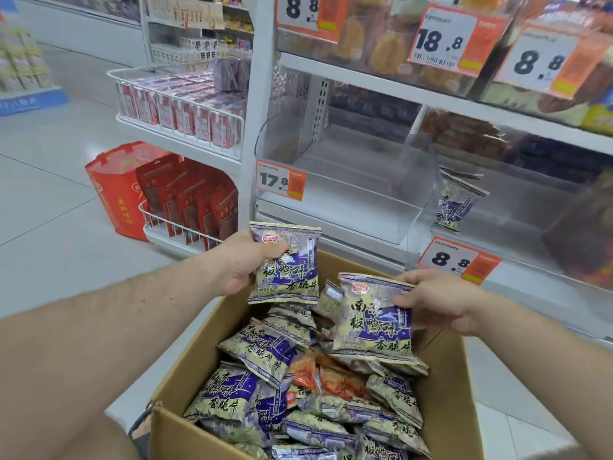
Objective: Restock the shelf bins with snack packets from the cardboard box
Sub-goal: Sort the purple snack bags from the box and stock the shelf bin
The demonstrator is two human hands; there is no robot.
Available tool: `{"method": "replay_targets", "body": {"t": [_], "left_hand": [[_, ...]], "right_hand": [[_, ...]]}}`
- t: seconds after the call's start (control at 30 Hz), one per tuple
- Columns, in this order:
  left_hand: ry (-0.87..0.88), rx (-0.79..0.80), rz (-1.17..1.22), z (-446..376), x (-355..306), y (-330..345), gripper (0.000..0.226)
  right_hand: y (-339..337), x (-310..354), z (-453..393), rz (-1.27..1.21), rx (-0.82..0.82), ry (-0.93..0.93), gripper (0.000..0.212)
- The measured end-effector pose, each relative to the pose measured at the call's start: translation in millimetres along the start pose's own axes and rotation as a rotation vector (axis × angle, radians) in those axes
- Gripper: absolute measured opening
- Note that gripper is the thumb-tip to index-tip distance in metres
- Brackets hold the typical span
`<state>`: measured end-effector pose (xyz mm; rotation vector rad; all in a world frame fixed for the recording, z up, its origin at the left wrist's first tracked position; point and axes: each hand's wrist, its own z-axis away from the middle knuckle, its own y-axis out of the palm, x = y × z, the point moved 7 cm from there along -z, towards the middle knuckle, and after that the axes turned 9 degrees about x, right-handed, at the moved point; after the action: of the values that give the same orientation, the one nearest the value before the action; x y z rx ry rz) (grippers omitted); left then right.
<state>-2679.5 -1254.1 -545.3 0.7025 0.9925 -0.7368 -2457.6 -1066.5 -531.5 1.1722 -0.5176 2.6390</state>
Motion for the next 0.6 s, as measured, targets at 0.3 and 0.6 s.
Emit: {"method": "replay_targets", "body": {"t": [0.3, 0.6], "left_hand": [[-0.085, 0.125, 0.054, 10.0, -1.8, 61.4, 0.032], [-0.028, 0.385, 0.018, 26.8, -12.9, 118.2, 0.073]], "right_hand": [[15.4, 41.3, 36.3, -0.138, 0.075, -0.274, 0.029], [12.3, 51.4, 44.0, -0.220, 0.018, -0.369, 0.019]]}}
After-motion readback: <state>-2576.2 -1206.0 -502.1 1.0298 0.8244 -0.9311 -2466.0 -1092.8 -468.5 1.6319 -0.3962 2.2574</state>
